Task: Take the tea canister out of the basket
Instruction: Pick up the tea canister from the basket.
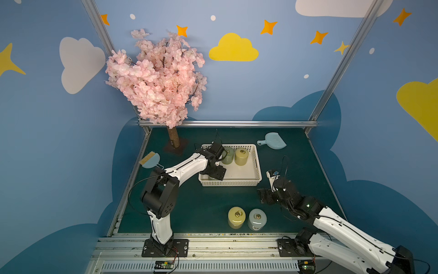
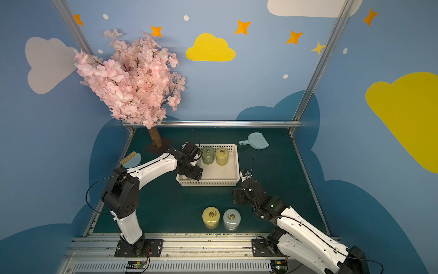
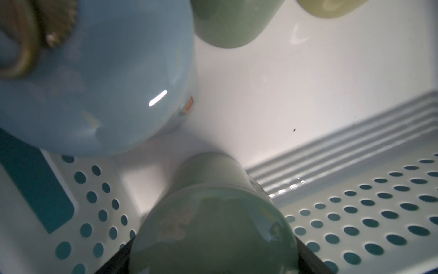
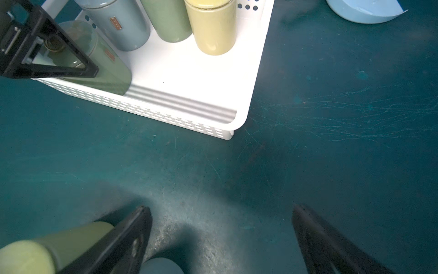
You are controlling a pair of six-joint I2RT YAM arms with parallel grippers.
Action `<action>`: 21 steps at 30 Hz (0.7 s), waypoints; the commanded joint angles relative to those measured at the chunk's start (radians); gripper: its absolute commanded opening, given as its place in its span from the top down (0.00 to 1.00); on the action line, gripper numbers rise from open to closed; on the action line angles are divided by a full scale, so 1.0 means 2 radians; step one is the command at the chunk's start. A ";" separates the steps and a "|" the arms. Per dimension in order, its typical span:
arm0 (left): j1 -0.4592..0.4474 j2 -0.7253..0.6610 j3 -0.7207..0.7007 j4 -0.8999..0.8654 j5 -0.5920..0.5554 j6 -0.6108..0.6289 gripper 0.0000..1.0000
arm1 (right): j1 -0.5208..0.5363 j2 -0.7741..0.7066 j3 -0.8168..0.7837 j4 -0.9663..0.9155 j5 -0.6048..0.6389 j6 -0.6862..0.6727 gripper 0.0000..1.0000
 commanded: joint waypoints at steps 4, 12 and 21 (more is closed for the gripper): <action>-0.001 0.002 0.012 -0.004 -0.003 0.006 0.28 | -0.002 -0.004 -0.004 0.011 0.000 0.004 0.02; -0.002 -0.008 0.013 -0.003 -0.005 0.006 0.39 | -0.001 -0.005 -0.001 0.010 -0.003 0.005 0.02; -0.004 -0.033 0.034 -0.020 -0.017 0.009 0.44 | -0.001 -0.008 0.002 0.010 -0.002 0.006 0.02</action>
